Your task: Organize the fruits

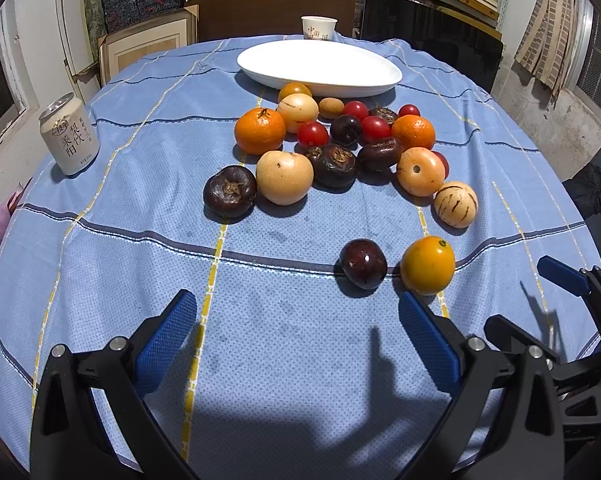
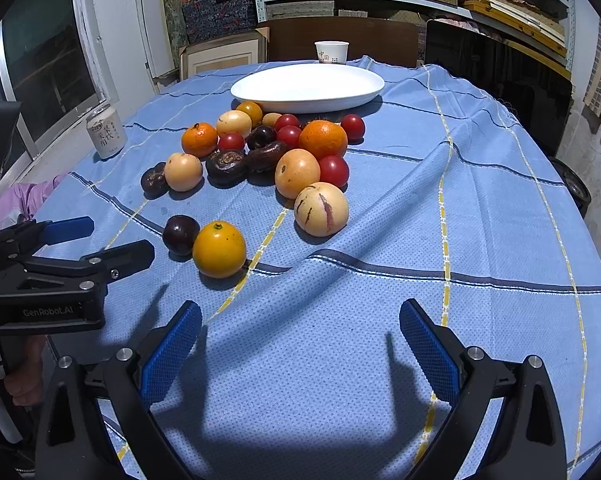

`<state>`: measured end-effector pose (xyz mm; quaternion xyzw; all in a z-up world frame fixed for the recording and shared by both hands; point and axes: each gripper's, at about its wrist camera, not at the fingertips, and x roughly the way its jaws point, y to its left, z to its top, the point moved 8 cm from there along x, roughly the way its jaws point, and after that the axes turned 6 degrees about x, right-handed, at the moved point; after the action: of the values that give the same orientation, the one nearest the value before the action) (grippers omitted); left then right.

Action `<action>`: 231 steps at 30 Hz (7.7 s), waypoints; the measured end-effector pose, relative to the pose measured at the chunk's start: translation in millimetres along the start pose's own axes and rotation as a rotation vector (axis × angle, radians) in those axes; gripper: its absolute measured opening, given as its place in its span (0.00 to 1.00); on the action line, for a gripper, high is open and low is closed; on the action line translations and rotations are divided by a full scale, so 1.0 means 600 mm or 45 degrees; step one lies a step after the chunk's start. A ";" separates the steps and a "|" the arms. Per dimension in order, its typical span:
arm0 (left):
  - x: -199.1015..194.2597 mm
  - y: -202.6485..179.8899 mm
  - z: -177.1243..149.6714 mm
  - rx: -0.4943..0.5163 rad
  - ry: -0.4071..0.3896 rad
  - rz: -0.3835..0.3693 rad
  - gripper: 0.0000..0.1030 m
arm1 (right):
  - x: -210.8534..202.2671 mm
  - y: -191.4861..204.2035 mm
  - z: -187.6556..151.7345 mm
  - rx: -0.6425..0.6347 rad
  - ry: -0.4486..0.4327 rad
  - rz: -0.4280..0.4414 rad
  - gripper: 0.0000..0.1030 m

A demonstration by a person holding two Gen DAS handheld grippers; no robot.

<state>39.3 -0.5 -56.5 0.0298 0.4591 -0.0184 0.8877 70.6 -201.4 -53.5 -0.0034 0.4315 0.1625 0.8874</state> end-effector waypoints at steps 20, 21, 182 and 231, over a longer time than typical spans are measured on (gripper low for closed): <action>0.003 -0.001 -0.004 0.004 0.003 0.000 0.96 | 0.005 -0.001 -0.004 0.004 0.009 0.003 0.97; 0.003 -0.002 -0.005 0.004 0.003 0.000 0.96 | 0.006 -0.002 -0.004 0.004 0.009 0.003 0.97; 0.076 0.106 0.073 0.086 0.076 -0.107 0.88 | 0.127 -0.008 0.082 -0.176 0.143 0.091 0.39; -0.013 0.054 0.205 0.181 -0.103 -0.220 0.38 | 0.020 -0.013 0.209 -0.107 -0.051 0.213 0.39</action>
<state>137.2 23.5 21.8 0.0523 0.4215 -0.1284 0.8962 175.7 -187.2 15.1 -0.0012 0.4054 0.2540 0.8782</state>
